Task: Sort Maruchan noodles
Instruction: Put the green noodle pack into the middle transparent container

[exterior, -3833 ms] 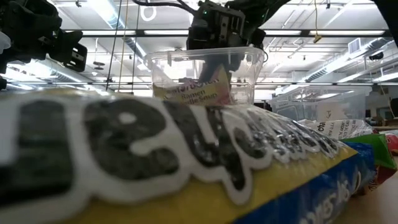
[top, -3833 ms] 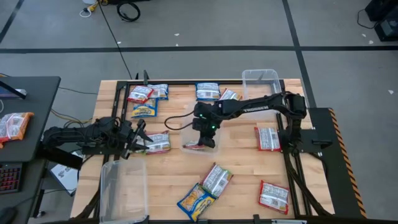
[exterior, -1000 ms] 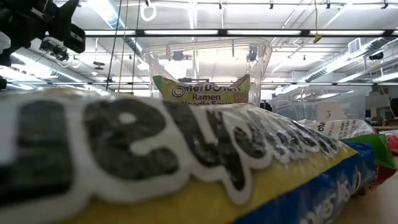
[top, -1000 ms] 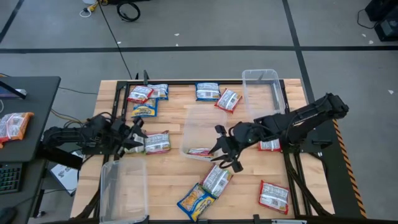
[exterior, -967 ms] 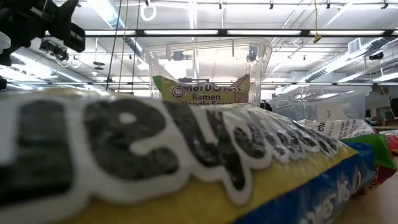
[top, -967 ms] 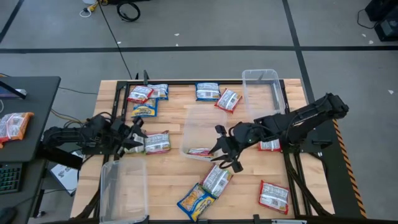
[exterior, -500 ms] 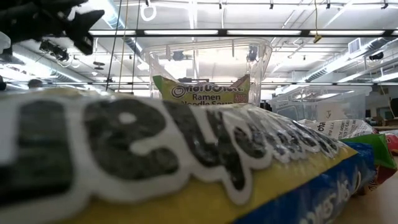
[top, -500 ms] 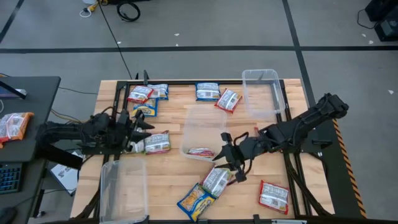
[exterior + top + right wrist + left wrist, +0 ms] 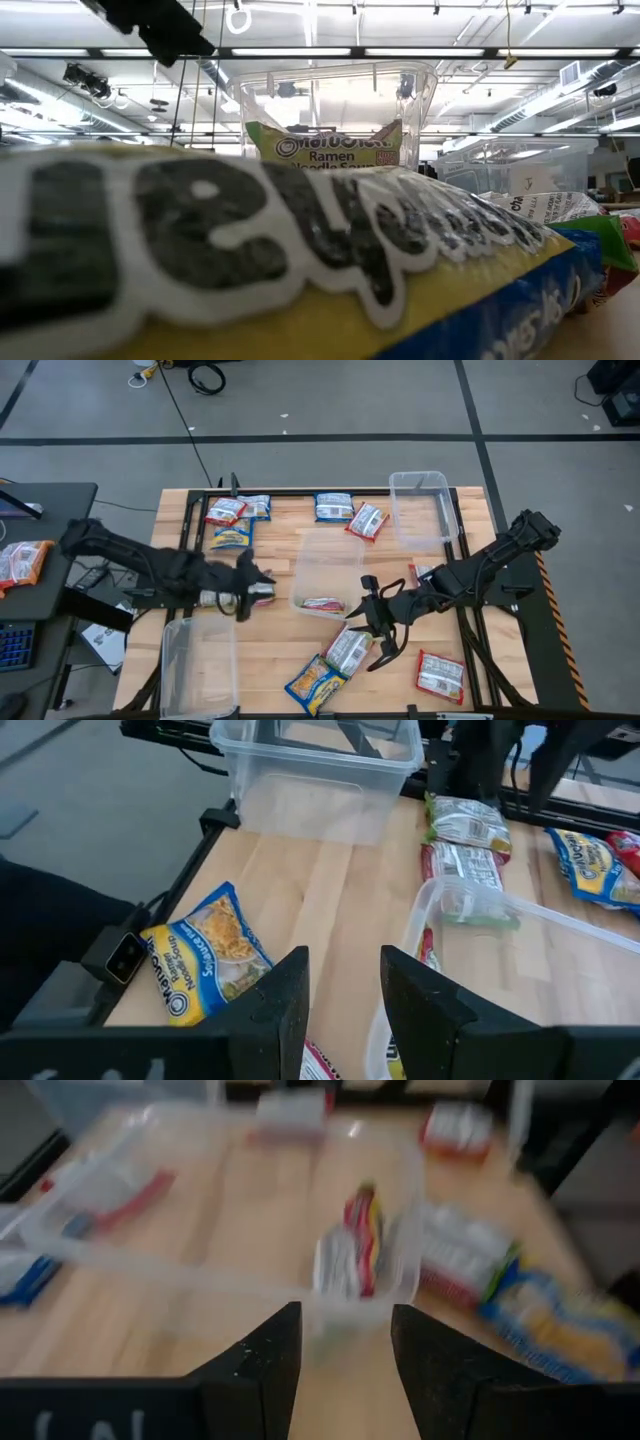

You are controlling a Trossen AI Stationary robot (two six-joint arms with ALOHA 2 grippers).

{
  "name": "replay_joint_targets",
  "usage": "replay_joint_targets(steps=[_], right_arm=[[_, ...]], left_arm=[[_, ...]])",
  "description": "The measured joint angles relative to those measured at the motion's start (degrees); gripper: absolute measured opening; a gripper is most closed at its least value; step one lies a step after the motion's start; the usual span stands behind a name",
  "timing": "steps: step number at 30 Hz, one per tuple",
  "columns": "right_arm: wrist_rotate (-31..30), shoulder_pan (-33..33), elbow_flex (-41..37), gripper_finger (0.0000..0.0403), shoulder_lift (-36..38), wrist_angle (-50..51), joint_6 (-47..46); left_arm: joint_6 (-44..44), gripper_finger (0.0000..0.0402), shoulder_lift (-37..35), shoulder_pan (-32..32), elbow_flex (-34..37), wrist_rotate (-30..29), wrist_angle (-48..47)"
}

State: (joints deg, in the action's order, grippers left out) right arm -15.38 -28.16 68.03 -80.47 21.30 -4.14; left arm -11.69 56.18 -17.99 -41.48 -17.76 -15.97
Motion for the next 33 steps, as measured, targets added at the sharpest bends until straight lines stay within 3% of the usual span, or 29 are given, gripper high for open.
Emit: replay_joint_targets(steps=[5, 9, 14, 19, 27, 33], right_arm=[[-0.76, 0.00, 0.00, 0.0130, 0.00, 2.14, -0.18], [-2.44, 0.00, 0.00, 0.0130, 0.00, 3.02, -0.37], [-3.19, 0.02, 0.00, 0.0130, 0.00, 2.87, -0.36], [-3.21, 0.04, 0.00, 0.0130, 0.00, 2.54, -0.49], [-3.23, 0.20, 0.00, 0.0130, -0.02, 2.49, -1.70], [-3.23, 0.55, 0.00, 0.0130, -0.02, 2.36, -1.97]], left_arm=[[-7.61, 0.0160, 8.60, -5.86, -10.98, -9.31, -18.91], [-15.33, 0.0160, 13.72, -7.95, -15.05, -9.85, -28.00], [-23.30, 0.0160, 19.01, -7.77, -15.18, -9.81, -34.96], [-28.37, 0.0178, 23.47, -5.75, -15.21, -7.66, -36.55], [-27.25, 0.0265, 30.18, -3.00, -15.21, -6.13, -36.43], [-28.03, 0.0277, 33.66, 2.84, -15.21, -1.31, -36.12]])
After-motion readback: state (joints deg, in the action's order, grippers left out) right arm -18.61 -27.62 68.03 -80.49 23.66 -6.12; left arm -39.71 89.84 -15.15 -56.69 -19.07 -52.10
